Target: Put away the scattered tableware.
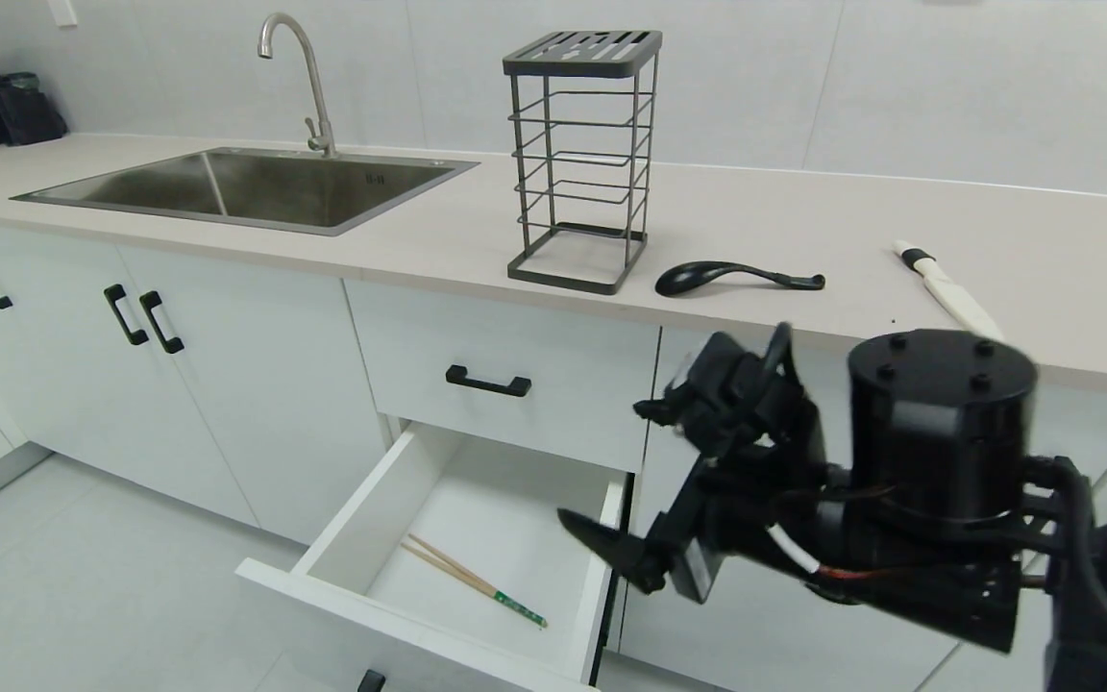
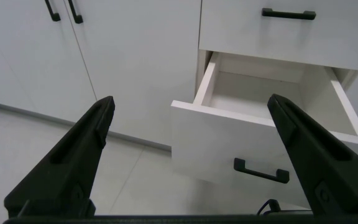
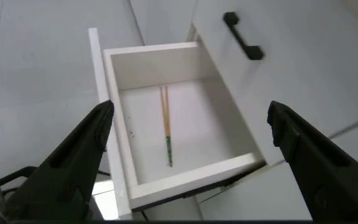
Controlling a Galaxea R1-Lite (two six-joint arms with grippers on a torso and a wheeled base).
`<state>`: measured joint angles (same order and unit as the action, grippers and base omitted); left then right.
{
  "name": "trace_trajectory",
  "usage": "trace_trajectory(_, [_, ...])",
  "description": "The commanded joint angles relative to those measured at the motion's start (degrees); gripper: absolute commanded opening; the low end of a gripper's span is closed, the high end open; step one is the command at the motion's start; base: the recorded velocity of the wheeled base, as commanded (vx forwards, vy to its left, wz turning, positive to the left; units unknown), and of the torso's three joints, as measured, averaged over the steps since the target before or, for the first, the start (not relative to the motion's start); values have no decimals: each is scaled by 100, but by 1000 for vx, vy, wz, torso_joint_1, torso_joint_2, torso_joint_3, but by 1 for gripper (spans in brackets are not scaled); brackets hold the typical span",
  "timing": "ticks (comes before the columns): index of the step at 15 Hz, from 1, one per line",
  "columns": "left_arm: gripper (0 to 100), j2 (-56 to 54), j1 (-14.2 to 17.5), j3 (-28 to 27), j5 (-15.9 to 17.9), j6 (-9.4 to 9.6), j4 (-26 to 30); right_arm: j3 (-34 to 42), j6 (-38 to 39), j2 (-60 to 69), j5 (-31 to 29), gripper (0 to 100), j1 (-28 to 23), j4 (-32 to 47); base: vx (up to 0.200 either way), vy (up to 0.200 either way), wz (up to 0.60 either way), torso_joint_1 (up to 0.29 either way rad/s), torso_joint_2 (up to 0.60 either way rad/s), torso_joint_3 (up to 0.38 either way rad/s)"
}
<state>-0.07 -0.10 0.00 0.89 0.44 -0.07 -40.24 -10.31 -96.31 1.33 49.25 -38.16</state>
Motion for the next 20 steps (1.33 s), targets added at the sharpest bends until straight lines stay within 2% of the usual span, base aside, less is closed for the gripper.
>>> trace_trajectory(1, [100,7,1,0,-1,0,7,544,-50,912,166,100,-302,-69,0,0,0,0,0,0])
trace_trajectory(3, [100,7,1,0,-1,0,-1,834,-6,1492,175,100,-311,-69,0,0,0,0,0,0])
trace_trajectory(6, [100,7,1,0,-1,0,-1,842,275,1729,175,100,-258,-60,0,0,0,0,0,0])
trace_trajectory(8, [100,7,1,0,-1,0,-1,1150,179,1756,166,100,-416,1,0,0,0,0,0,0])
trace_trajectory(11, [100,7,1,0,-1,0,-1,1493,-375,1808,148,100,-733,19,0,0,0,0,0,0])
trace_trajectory(17, [100,7,1,0,-1,0,-1,1361,-410,1826,201,100,-882,54,0,0,0,0,0,0])
trace_trajectory(20, [100,7,1,0,-1,0,-1,1159,-410,1843,263,100,-952,159,0,0,0,136,-251,-134])
